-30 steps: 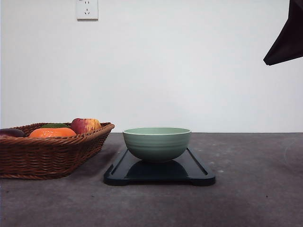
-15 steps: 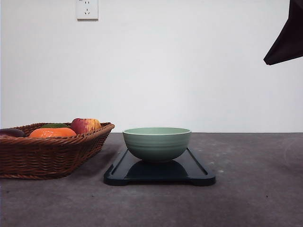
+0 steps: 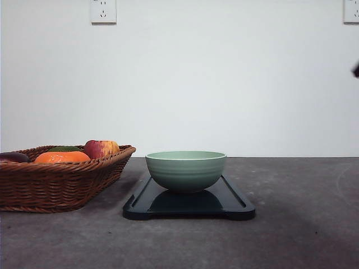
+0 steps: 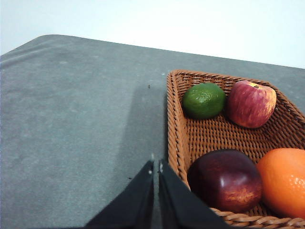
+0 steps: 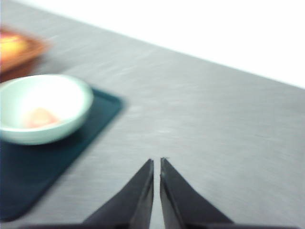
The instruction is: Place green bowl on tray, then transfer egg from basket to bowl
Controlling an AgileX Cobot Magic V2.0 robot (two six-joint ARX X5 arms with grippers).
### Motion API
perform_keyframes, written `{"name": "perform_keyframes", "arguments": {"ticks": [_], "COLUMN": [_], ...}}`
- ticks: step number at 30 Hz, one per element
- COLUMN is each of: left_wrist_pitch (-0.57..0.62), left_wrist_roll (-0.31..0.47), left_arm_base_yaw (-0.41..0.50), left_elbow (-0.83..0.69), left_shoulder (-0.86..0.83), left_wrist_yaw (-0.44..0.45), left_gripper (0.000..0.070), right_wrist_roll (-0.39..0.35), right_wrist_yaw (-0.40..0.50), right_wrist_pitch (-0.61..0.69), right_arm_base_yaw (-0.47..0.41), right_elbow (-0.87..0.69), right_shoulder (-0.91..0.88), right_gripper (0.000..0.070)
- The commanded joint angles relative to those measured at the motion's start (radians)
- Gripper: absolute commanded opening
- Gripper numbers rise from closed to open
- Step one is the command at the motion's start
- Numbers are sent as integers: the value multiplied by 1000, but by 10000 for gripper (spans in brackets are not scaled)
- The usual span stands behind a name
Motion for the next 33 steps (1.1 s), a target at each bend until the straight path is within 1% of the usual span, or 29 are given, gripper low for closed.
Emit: {"name": "perform_keyframes", "arguments": {"ticks": [1, 3, 8, 11, 13, 18, 33], "left_wrist_pitch": [-5, -5, -5, -5, -5, -5, -5], "left_wrist_roll": [6, 6, 6, 6, 6, 6, 6], "left_arm_base_yaw": [1, 1, 1, 1, 1, 1, 1], "left_elbow": [-19, -19, -19, -19, -19, -18, -18], "left_shoulder": [-2, -2, -2, -2, -2, -2, -2], "left_wrist_yaw": [-4, -4, -4, -4, -4, -4, -4], "left_gripper": [8, 8, 8, 8, 8, 8, 8], "right_wrist_roll": [25, 36, 95, 122, 124, 116, 116], "right_wrist_yaw": [8, 16, 78, 80, 80, 87, 83], "right_wrist_pitch": [53, 66, 67, 63, 23, 18, 13], "right_arm_base_yaw": [-17, -46, -100, -122, -132, -148, -146], "right_elbow": [-62, -125, -235, -282, -283, -283, -283], "right_shoulder": [-80, -169, -346, -416, -450, -467, -467], "right_gripper": [15, 15, 15, 15, 15, 15, 15]}}
